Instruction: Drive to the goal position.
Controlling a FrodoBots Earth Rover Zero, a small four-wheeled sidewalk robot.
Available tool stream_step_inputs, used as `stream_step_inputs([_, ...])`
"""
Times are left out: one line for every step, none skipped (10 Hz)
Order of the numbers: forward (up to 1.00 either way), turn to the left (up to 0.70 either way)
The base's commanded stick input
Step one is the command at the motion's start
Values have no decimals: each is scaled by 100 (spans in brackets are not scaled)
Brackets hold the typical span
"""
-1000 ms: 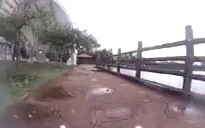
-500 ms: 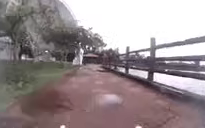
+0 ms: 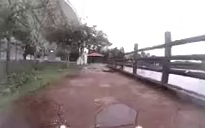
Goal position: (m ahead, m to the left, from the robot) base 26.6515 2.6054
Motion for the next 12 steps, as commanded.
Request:
stream_step_inputs([100,10])
stream_step_inputs([100,10])
stream_step_inputs([100,10])
stream_step_inputs([100,10])
stream_step_inputs([100,10])
stream_step_inputs([100,10])
stream_step_inputs([100,10])
stream_step_inputs([100,10])
stream_step_inputs([100,10])
stream_step_inputs([100,10])
stream_step_inputs([100,10])
stream_step_inputs([100,10])
